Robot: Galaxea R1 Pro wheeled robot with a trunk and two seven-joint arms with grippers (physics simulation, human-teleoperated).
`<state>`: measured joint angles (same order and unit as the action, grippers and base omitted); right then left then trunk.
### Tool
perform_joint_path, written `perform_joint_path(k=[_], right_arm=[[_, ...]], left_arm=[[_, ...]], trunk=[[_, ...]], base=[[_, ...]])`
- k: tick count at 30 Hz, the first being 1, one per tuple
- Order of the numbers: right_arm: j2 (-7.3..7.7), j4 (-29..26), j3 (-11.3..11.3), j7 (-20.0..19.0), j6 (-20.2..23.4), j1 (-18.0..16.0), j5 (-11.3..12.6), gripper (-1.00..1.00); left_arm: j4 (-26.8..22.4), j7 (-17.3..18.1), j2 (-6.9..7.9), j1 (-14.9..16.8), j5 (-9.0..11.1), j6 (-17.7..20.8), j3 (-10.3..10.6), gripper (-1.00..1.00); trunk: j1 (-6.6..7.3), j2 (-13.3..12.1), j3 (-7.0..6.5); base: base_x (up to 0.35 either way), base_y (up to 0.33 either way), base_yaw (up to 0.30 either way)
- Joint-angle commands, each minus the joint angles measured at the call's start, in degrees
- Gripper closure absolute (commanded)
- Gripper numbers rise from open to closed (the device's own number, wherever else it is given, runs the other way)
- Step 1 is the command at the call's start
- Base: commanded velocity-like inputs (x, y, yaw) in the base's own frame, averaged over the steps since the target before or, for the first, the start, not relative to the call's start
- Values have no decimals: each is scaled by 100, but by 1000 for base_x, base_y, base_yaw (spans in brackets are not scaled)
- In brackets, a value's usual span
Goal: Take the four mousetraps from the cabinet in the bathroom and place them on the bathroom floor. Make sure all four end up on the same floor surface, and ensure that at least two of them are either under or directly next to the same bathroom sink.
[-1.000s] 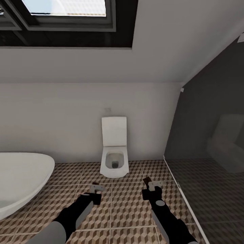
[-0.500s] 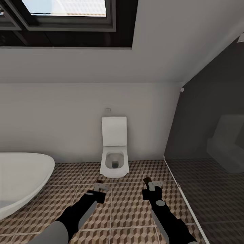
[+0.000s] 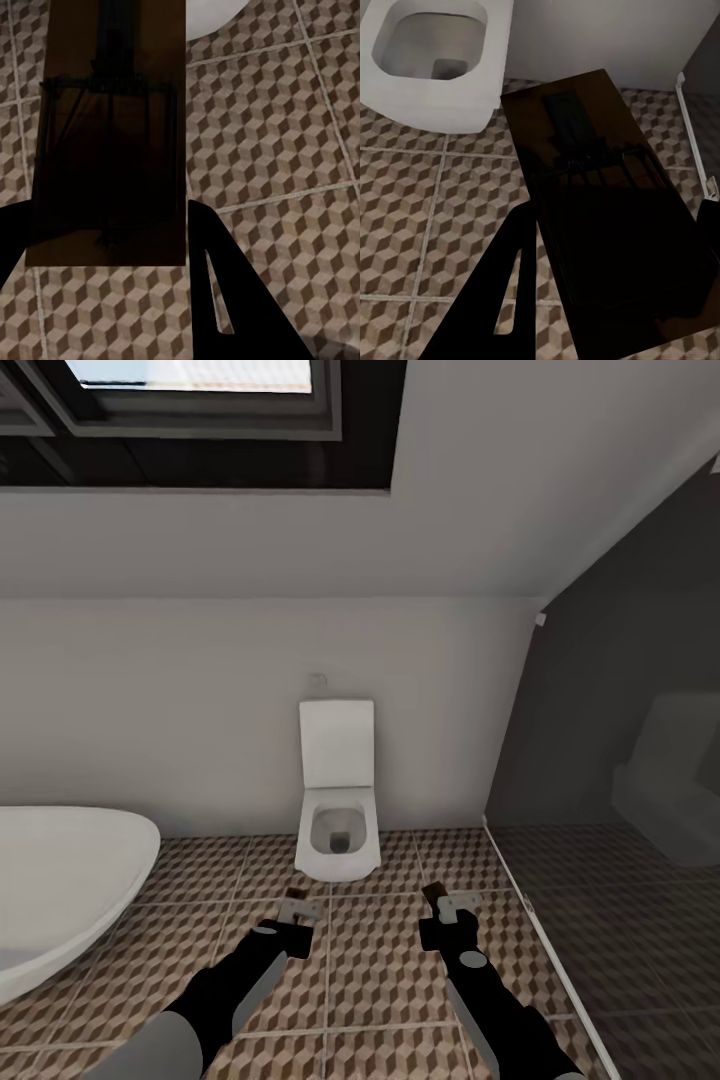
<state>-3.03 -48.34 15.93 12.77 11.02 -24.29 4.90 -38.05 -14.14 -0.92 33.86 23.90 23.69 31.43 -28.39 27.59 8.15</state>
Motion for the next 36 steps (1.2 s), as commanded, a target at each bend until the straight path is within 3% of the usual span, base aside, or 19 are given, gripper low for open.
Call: perform_joint_path(k=[1, 21, 28, 36], right_arm=[[4, -9, 24, 50, 23, -5, 55, 100], [4, -9, 27, 50, 23, -5, 55, 100], [-4, -37, 32, 50, 23, -5, 55, 100], [9, -599, 34, 66, 56, -5, 55, 100]], left_arm=[[-10, -54, 5, 7, 45, 21, 30, 100], [-181, -62, 16, 7, 37, 13, 38, 100], [-797, -71, 215, 8, 36, 25, 38, 100], [-829, -72, 234, 7, 44, 30, 46, 100]], trunk=[[-25, 54, 39], [-464, 856, 580], [-618, 1137, 769], [-794, 1458, 984]], base=[[0, 0, 0], [0, 0, 0], [0, 0, 0], [0, 0, 0]])
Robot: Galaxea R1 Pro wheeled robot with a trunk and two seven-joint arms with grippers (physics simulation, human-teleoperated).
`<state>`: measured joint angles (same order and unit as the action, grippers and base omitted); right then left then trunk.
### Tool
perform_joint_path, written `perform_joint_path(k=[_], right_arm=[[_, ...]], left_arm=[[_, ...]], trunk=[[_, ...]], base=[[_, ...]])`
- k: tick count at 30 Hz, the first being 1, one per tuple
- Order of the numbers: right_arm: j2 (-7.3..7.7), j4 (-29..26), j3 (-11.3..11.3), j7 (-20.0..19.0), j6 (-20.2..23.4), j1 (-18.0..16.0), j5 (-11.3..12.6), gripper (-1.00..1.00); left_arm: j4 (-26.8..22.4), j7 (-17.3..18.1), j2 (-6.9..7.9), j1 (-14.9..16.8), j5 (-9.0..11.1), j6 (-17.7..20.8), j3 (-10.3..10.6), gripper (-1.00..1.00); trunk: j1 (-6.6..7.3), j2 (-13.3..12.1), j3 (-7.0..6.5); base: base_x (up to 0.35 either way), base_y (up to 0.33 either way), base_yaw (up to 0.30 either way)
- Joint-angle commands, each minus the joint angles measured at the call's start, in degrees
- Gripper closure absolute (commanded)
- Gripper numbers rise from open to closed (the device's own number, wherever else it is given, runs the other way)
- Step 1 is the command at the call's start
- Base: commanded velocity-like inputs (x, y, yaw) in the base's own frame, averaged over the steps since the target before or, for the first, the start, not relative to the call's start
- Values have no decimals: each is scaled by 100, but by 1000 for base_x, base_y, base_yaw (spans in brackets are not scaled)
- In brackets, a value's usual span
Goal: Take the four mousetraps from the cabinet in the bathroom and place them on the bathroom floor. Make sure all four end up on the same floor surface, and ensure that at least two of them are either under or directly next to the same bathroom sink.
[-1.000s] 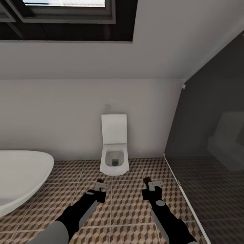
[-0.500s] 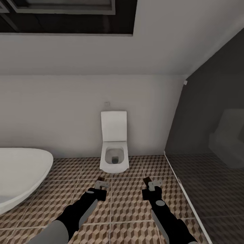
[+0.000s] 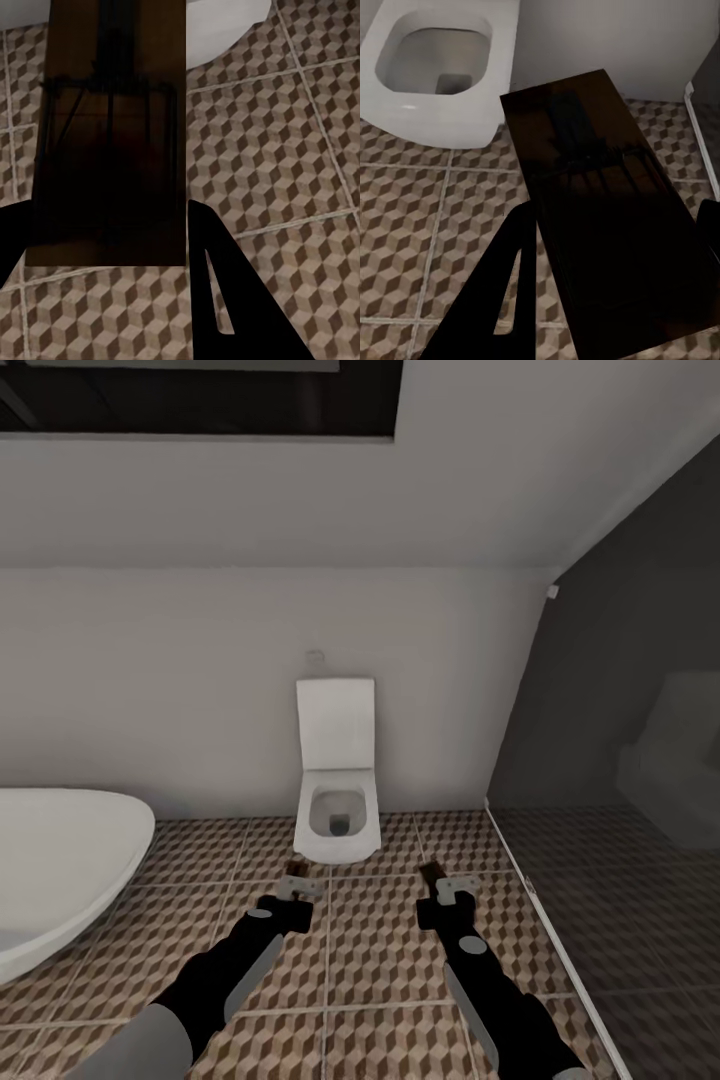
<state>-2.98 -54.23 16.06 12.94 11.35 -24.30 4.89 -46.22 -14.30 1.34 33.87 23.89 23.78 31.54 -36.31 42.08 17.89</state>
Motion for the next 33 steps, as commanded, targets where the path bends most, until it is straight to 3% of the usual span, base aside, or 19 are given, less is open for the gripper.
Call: perform_joint_path(k=[1, 5, 12, 33], right_arm=[[5, -68, 20, 50, 26, -5, 59, 100], [2, -186, 23, 51, 33, -5, 64, 100], [-7, -359, 60, 51, 42, -5, 78, 100], [-10, -378, 262, 51, 49, -5, 82, 100]], left_arm=[[-11, -56, 8, 7, 45, 21, 35, 100], [-4, -56, 0, 8, 45, 21, 64, 100], [15, -63, -2, 6, 52, 21, 286, 100], [16, -64, -2, 7, 54, 21, 309, 100]], trunk=[[-24, 49, 35], [-112, 209, 139], [-265, 490, 316], [-727, 1332, 850]], base=[[0, 0, 0], [0, 0, 0], [0, 0, 0], [0, 0, 0]])
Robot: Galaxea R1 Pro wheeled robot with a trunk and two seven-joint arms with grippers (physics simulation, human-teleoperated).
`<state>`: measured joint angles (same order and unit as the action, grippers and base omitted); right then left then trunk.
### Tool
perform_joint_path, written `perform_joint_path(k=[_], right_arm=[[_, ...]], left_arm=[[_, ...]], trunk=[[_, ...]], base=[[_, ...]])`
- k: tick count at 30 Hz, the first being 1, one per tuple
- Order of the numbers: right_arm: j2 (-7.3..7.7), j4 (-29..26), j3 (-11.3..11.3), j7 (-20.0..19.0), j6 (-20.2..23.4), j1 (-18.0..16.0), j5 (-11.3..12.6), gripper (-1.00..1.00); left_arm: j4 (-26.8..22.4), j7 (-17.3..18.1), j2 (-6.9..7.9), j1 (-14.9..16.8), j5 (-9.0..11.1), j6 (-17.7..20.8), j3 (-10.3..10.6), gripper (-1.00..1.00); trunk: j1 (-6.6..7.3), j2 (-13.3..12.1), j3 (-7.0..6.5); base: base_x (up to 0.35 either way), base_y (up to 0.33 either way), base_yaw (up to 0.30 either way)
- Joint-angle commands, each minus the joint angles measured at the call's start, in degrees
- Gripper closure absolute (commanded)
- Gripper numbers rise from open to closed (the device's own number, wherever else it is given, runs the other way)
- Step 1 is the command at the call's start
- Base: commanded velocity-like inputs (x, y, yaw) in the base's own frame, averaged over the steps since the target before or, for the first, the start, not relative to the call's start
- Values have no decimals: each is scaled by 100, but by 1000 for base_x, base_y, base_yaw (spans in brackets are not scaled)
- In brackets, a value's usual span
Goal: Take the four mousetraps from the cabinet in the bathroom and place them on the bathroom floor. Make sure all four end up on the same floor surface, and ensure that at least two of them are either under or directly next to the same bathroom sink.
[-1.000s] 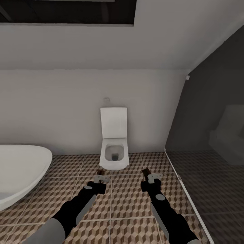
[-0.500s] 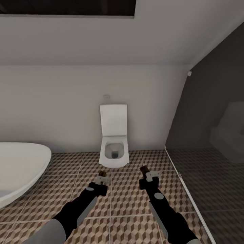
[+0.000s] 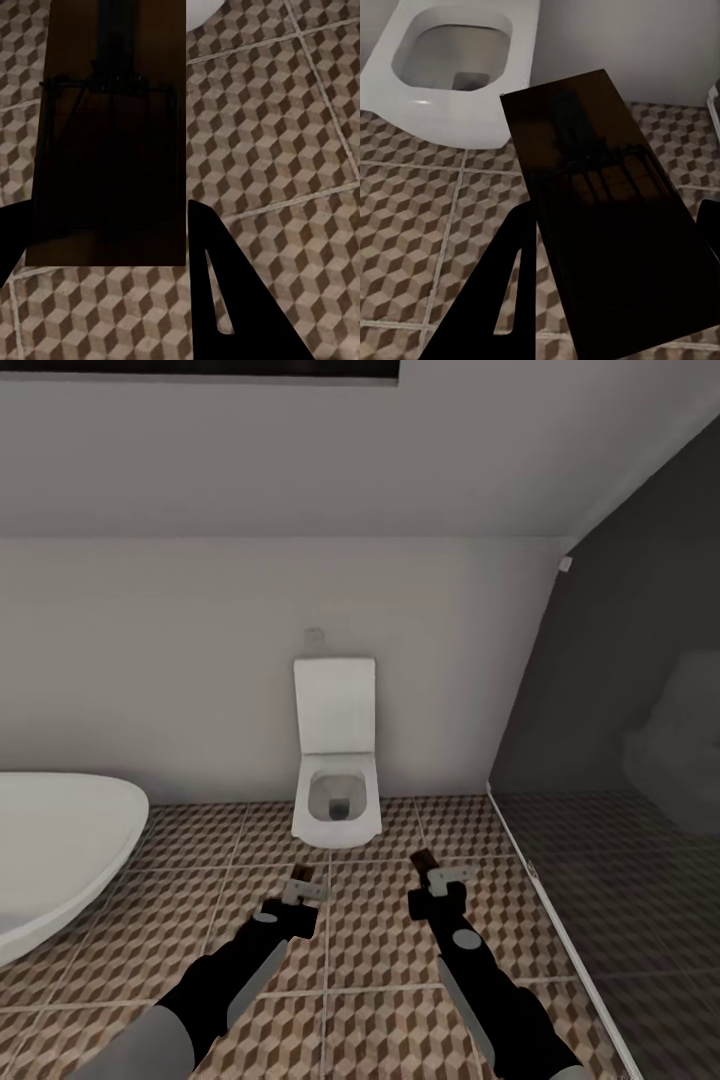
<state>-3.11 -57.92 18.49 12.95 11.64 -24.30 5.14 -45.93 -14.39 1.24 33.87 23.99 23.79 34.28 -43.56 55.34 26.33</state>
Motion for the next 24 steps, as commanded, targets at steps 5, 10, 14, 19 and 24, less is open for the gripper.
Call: perform_joint_path(k=[5, 10, 14, 19, 24], right_arm=[[3, -9, 22, 49, 22, -5, 57, 100], [3, -9, 23, 49, 21, -5, 57, 100], [3, -3, 23, 49, 21, -5, 57, 100], [3, 0, 23, 49, 22, -5, 62, 100], [3, 0, 23, 49, 19, -5, 66, 100]], left_arm=[[-18, -55, 8, 7, 40, 21, 35, 100], [-77, -55, 14, 8, 36, 20, 35, 100], [-92, -55, 16, 6, 35, 19, 35, 100], [-92, -55, 17, 6, 35, 17, 27, 100], [-85, -55, 17, 6, 35, 18, 26, 100]], trunk=[[-111, 207, 139], [-221, 408, 270], [-309, 568, 376], [-418, 769, 510], [-528, 969, 645]], base=[[0, 0, 0], [0, 0, 0], [0, 0, 0], [0, 0, 0], [0, 0, 0]])
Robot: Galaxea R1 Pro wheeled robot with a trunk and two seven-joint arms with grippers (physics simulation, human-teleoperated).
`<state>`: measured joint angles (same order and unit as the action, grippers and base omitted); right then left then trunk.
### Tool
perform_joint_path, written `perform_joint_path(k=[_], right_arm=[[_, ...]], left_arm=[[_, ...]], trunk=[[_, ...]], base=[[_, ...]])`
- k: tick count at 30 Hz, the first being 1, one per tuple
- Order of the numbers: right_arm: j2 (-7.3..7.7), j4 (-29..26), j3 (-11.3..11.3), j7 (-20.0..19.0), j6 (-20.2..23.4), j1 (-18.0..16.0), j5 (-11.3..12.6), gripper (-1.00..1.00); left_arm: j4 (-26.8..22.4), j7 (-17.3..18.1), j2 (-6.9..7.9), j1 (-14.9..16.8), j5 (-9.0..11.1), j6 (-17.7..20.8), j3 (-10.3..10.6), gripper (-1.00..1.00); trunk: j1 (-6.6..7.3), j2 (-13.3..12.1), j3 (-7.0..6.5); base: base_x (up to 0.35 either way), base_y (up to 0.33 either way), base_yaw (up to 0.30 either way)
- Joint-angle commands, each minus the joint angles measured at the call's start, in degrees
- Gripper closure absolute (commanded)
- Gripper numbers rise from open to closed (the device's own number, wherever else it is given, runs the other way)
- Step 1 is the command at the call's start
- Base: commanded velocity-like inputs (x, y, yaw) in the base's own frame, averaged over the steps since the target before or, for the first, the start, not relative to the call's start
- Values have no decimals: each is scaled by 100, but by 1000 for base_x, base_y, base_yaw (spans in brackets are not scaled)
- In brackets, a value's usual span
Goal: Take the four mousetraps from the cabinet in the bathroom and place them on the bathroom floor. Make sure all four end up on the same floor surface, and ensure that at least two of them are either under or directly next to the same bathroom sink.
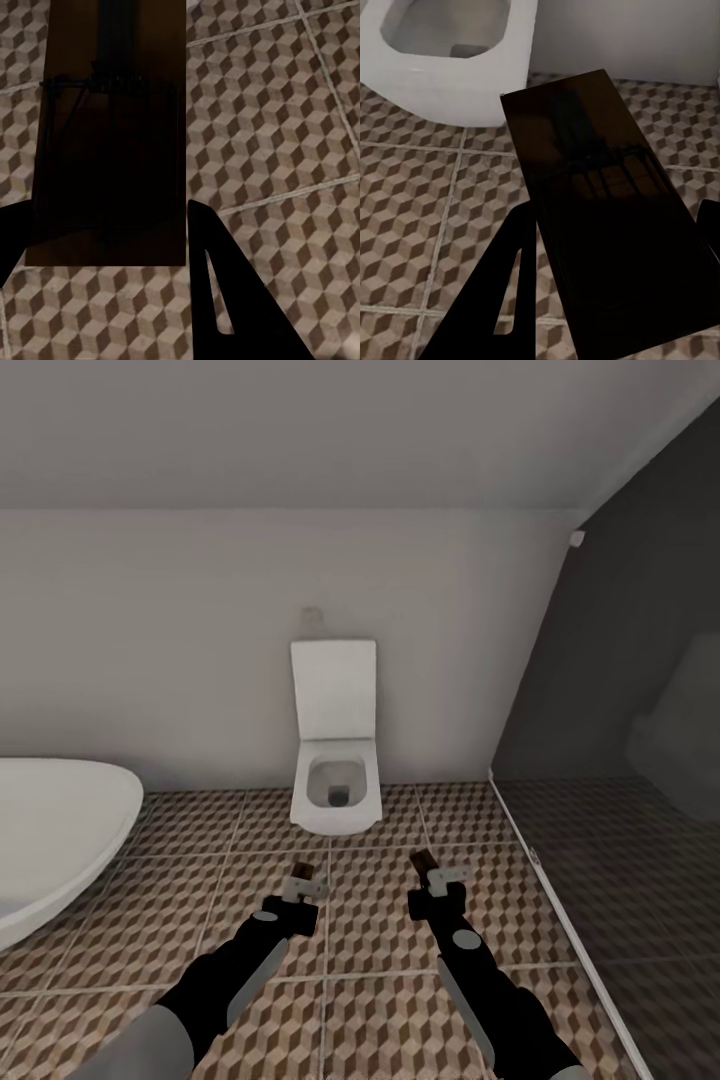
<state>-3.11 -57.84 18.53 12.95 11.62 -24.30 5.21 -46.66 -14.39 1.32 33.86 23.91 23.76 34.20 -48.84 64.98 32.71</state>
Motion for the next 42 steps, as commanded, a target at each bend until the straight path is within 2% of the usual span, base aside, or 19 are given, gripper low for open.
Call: perform_joint_path(k=[1, 42], right_arm=[[3, -8, 19, 49, 21, -4, 57, 100], [12, -6, 19, 49, 20, -4, 50, 100]], left_arm=[[-11, -56, 6, 6, 44, 21, 34, 100], [8, -56, -1, 6, 48, 23, 43, 100]], trunk=[[-23, 46, 33], [-923, 1690, 1141]], base=[[0, 0, 0], [0, 0, 0]])
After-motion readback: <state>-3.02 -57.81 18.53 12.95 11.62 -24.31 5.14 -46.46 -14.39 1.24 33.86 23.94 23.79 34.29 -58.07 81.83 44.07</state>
